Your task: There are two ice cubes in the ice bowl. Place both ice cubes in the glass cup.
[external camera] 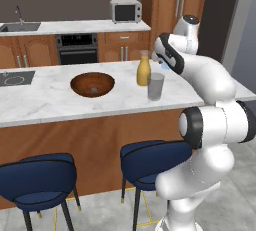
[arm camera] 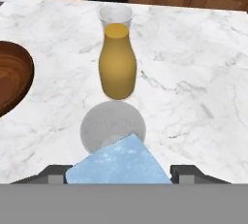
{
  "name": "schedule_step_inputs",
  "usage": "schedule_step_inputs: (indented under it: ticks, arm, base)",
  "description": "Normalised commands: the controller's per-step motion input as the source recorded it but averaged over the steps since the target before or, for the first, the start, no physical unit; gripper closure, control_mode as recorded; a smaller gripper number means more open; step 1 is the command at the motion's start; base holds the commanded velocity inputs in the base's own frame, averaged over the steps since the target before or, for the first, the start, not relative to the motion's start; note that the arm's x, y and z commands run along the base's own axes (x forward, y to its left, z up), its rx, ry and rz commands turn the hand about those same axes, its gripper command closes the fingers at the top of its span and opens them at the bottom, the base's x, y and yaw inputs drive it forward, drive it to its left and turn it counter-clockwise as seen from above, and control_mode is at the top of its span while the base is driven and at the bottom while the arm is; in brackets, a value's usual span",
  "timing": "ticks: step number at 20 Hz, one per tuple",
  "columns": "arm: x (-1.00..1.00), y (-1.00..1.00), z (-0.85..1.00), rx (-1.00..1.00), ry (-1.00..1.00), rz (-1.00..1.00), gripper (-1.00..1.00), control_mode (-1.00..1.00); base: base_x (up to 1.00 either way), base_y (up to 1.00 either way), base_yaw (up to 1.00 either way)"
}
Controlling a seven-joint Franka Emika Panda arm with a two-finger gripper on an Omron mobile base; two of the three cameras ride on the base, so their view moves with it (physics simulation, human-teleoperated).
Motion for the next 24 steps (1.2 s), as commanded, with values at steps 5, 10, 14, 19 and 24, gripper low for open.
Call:
schedule_step_inputs:
  ticks: [5, 10, 14, 19, 24]
  arm:
    - [0.04, 0.1, -0.09, -0.04, 0.0, 0.0, 1.0, -1.0]
    - [0.08, 0.05, -0.02, -0.08, 0.1, 0.0, 1.0, -1.0]
    - [0.0, 0.0, -0.09, -0.06, 0.05, 0.0, 1.0, -1.0]
    - [0.01, 0.0, -0.04, 0.0, 0.03, 0.0, 1.0, -1.0]
    - [0.06, 0.0, -0.01, 0.07, 0.0, 0.0, 1.0, -1.0]
  base:
    - [0.0, 0.0, 0.0]
    - [0.0, 0.0, 0.0]
    - [0.0, 0.0, 0.0]
    - [0.0, 0.0, 0.0]
    - [0.0, 0.0, 0.0]
